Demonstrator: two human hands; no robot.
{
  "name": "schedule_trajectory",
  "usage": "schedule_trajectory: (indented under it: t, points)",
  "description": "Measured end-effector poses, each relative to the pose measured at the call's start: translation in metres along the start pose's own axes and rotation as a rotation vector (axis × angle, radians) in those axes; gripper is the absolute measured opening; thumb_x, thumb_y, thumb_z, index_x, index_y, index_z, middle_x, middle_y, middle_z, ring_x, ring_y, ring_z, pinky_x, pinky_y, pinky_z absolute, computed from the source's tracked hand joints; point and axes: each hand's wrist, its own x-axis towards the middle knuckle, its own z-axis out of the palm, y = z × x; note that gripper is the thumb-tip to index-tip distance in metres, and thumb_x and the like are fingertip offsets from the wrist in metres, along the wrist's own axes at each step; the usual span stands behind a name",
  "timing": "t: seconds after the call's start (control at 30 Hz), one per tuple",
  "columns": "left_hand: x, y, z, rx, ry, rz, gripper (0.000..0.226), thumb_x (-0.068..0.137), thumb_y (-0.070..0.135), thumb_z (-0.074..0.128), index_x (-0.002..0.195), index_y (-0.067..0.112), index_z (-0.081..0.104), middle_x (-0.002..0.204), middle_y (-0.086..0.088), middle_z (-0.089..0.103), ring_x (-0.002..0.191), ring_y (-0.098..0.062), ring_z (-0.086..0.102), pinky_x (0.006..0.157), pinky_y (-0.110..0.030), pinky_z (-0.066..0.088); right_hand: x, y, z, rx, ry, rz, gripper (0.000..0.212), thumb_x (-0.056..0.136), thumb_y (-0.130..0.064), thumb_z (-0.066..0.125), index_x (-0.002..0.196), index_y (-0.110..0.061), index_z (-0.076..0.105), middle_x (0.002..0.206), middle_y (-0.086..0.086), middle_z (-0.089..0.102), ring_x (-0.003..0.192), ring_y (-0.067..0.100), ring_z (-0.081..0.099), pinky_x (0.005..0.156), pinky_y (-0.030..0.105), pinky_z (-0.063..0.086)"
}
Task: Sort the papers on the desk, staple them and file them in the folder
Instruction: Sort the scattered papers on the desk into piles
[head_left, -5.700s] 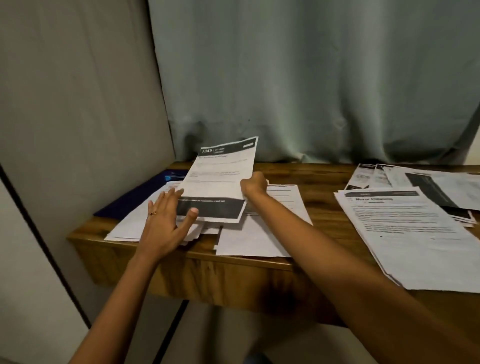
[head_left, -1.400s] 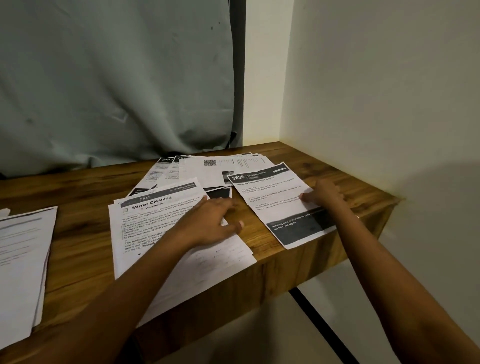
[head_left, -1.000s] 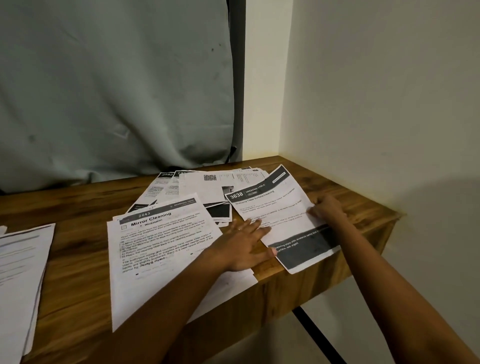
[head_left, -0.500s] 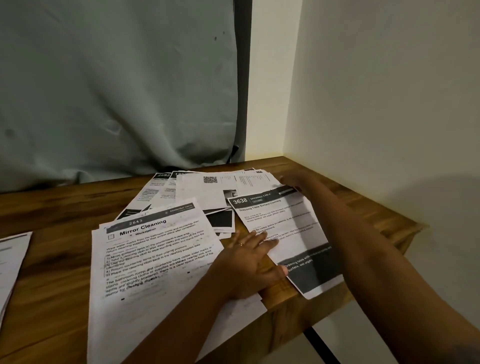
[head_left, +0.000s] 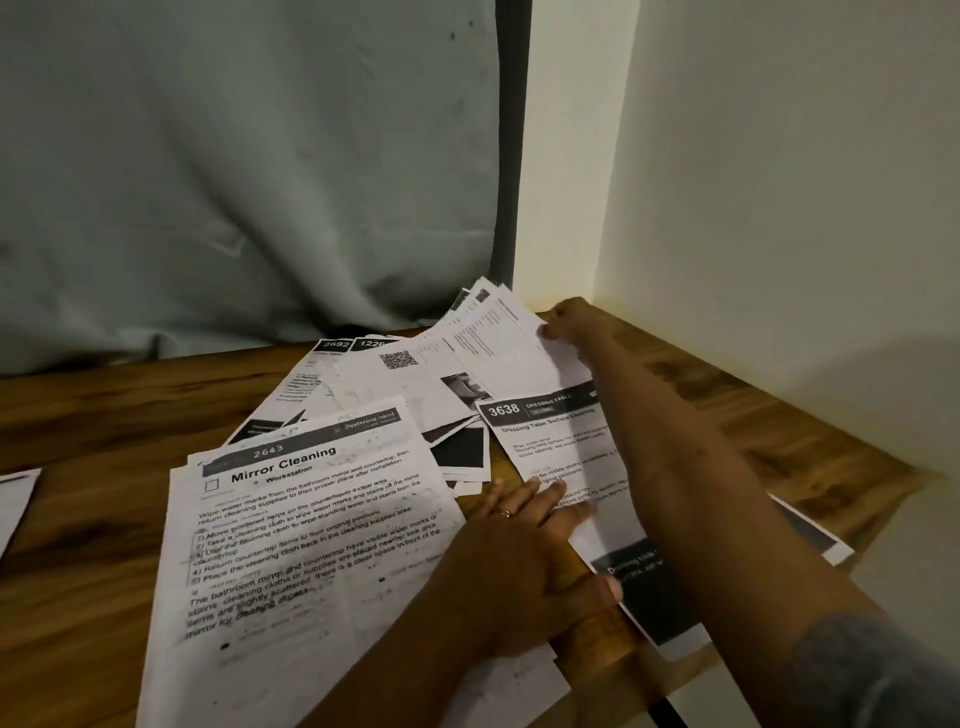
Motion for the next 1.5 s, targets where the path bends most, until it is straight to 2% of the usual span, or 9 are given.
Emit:
schedule_trajectory:
  t: [0.17,0.37,0.5,0.63,0.83,0.97,1.2,1.37,1.5]
  points:
    - [-0.001,0.000,0.000,-0.017,0.008,0.002,0.073,0.087,0.071,0.035,0.149,0.037,0.020,0.159,0.009,0.012,0.146,-0.008,0.004,0.117,-0.034,-0.009,0.010,-0.002,0.017,0.028,0.074,-0.102,0.009,0.085,-0.008,0.059,0.087,-0.004,0.067,0.098,0.014,0.068,0.096,0.030,0.061,0.087,0.035,0.049]
    - [-0.002,0.001,-0.002,-0.026,0.015,0.002,0.072,0.088,0.069,0.037,0.149,0.034,0.021,0.159,0.007,0.014,0.146,-0.010,0.006,0.117,-0.034,-0.007,-0.012,0.013,-0.015,-0.350,-0.021,0.022,0.010,0.086,-0.015,0.057,0.083,-0.006,0.058,0.077,0.010,0.053,0.064,0.021,0.046,0.055,0.027,0.036]
    - [-0.001,-0.001,0.000,-0.013,0.033,-0.005,0.076,0.087,0.072,0.033,0.150,0.033,0.019,0.160,0.006,0.011,0.147,-0.012,0.005,0.118,-0.037,-0.005,-0.021,0.025,-0.016,-0.431,-0.277,0.142,0.044,0.086,-0.053,0.058,0.097,-0.011,0.056,0.092,0.006,0.056,0.080,0.020,0.055,0.074,0.030,0.040]
    - [-0.001,-0.003,0.002,0.019,0.051,-0.019,0.077,0.086,0.073,0.029,0.150,0.030,0.022,0.159,0.004,0.015,0.147,-0.013,0.006,0.119,-0.038,-0.004,-0.028,0.037,0.005,-0.458,-0.175,0.062,0.077,0.072,-0.064,0.066,0.127,-0.011,0.054,0.127,0.008,0.058,0.117,0.031,0.052,0.097,0.039,0.042]
    - [-0.001,-0.004,0.007,0.021,0.095,-0.009,0.076,0.086,0.073,0.030,0.149,0.030,0.027,0.158,0.004,0.021,0.146,-0.012,0.012,0.117,-0.037,-0.004,-0.033,0.029,0.014,-0.340,-0.131,0.167,0.070,0.077,-0.050,0.071,0.125,-0.004,0.052,0.127,0.013,0.056,0.120,0.034,0.049,0.104,0.045,0.039]
    - [-0.002,-0.004,0.008,0.009,0.127,-0.006,0.075,0.085,0.072,0.032,0.148,0.030,0.030,0.157,0.003,0.023,0.145,-0.013,0.014,0.118,-0.038,-0.001,-0.037,0.026,0.016,-0.284,0.116,0.173,0.036,0.077,-0.036,0.074,0.097,-0.011,0.058,0.111,0.009,0.064,0.110,0.028,0.054,0.103,0.045,0.037]
    - [-0.002,-0.002,0.002,-0.016,0.053,-0.038,0.073,0.089,0.068,0.036,0.149,0.028,0.026,0.158,0.003,0.019,0.147,-0.015,0.009,0.116,-0.036,-0.004,-0.058,-0.009,-0.008,0.640,0.317,-0.107,0.026,0.094,-0.012,0.054,0.116,0.000,0.049,0.116,0.014,0.060,0.098,0.028,0.062,0.074,0.037,0.057]
    - [-0.003,0.001,-0.004,-0.070,-0.038,-0.080,0.073,0.090,0.068,0.036,0.150,0.029,0.021,0.159,0.003,0.013,0.147,-0.013,0.004,0.117,-0.035,-0.005,-0.078,-0.025,-0.035,0.776,0.542,-0.118,0.019,0.098,-0.016,0.046,0.114,-0.005,0.048,0.108,0.009,0.058,0.091,0.021,0.059,0.061,0.016,0.048]
    - [-0.006,0.004,-0.008,-0.056,-0.034,-0.081,0.072,0.090,0.067,0.036,0.150,0.029,0.023,0.159,0.001,0.015,0.147,-0.016,0.005,0.120,-0.039,-0.001,-0.096,-0.023,-0.065,1.005,0.585,-0.123,0.014,0.099,-0.020,0.044,0.109,-0.012,0.040,0.108,0.013,0.057,0.087,0.022,0.061,0.060,0.025,0.056]
